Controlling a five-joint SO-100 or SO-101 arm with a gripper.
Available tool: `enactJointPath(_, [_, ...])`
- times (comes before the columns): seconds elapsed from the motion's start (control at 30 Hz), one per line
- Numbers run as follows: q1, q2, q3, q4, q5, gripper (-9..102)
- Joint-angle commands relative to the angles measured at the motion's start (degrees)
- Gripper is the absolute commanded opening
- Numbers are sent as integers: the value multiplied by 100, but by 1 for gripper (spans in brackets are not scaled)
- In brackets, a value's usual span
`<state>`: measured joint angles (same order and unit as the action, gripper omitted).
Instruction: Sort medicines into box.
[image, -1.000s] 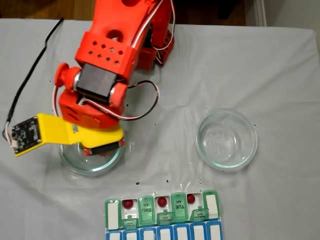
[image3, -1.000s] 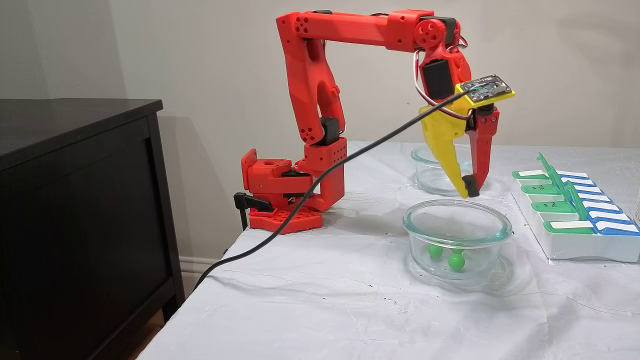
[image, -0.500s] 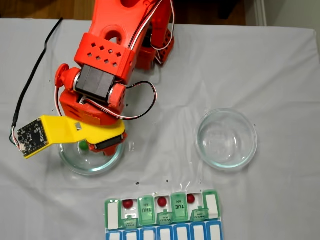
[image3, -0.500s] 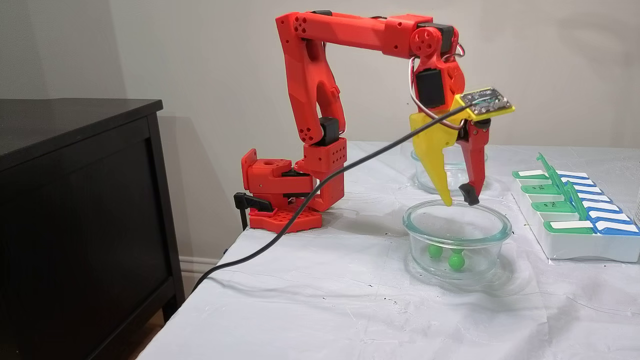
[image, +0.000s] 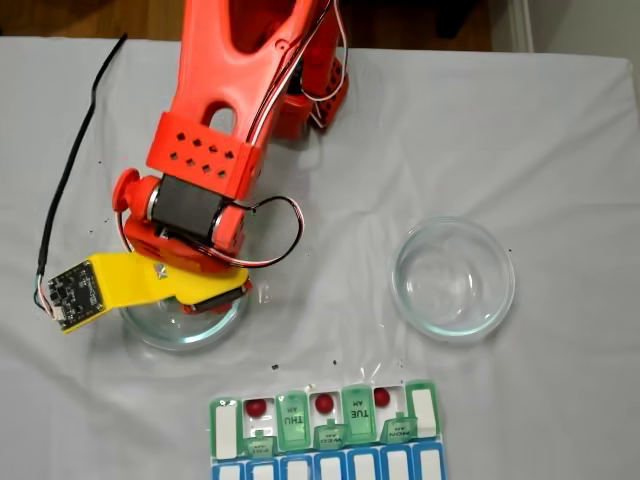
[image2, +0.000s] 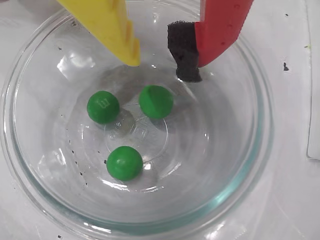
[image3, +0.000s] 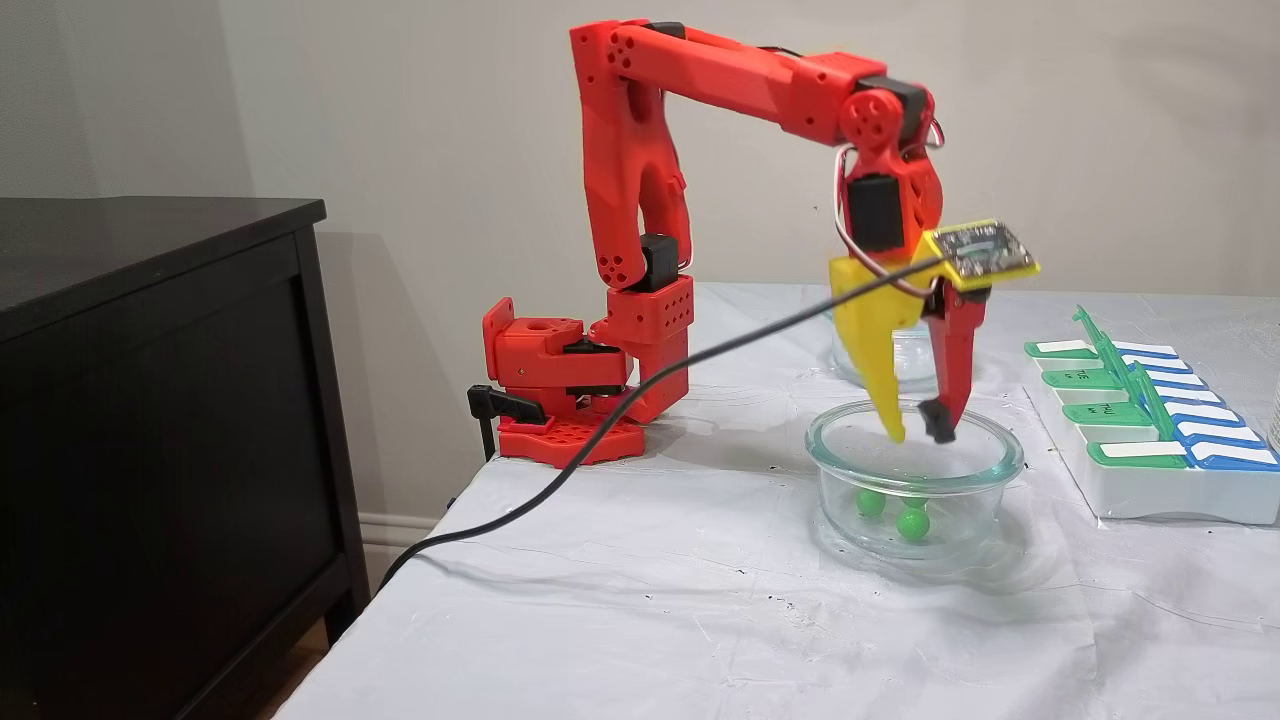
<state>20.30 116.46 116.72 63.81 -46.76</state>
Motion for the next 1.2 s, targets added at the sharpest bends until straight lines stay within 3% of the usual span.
enactJointPath(0.0, [97, 255, -246, -105, -35, 12])
enactJointPath(1.17, [88, -35, 18, -563, -167, 10])
